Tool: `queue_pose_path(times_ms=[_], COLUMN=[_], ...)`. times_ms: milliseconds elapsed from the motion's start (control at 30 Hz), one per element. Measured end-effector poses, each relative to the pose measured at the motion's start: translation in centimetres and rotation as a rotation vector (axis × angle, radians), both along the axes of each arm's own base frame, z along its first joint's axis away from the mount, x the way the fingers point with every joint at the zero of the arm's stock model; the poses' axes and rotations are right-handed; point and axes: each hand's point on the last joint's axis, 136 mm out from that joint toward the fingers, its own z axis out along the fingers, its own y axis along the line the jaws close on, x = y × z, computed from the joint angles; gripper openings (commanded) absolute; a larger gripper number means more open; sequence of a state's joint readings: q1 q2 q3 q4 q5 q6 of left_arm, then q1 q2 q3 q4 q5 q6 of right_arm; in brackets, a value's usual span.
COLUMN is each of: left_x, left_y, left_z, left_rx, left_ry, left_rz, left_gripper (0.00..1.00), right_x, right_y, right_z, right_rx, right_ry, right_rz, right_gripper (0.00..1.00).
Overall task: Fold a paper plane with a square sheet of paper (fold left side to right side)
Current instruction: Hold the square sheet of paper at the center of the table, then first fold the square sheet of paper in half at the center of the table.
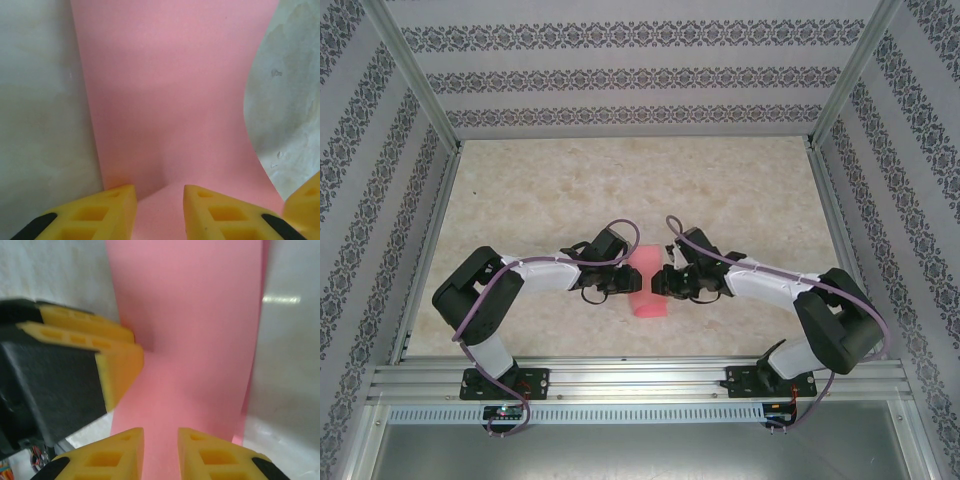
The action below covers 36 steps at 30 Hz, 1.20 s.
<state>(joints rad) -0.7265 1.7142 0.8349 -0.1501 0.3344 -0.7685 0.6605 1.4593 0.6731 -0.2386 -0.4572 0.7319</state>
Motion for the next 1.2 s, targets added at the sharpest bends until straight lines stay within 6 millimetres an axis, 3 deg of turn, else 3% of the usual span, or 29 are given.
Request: queue_pose_path(times_ms=[367, 800, 1200], left_x=[0.0, 0.3, 1.8], left_y=[0.0, -0.2, 0.5], left_z=[0.0, 0.4, 1.0], left_rx=[0.0, -0.005, -0.033], left_ry=[0.0, -0.005, 0.006], left_rz=[0.0, 0.0, 0.043], left_gripper=[0.33, 0.39, 0.37], right_x=[-1.2, -1.2, -1.0], right_y=[-0.5, -0.5, -0.2], right_z=[-3.6, -3.8, -4.0], right_rx=[-0.072, -0.086, -0.093], right_ry=[0.075, 0.071, 0.066], right_rz=[-0.003, 0.006, 0.011], right_gripper=[0.23, 0.21, 0.2])
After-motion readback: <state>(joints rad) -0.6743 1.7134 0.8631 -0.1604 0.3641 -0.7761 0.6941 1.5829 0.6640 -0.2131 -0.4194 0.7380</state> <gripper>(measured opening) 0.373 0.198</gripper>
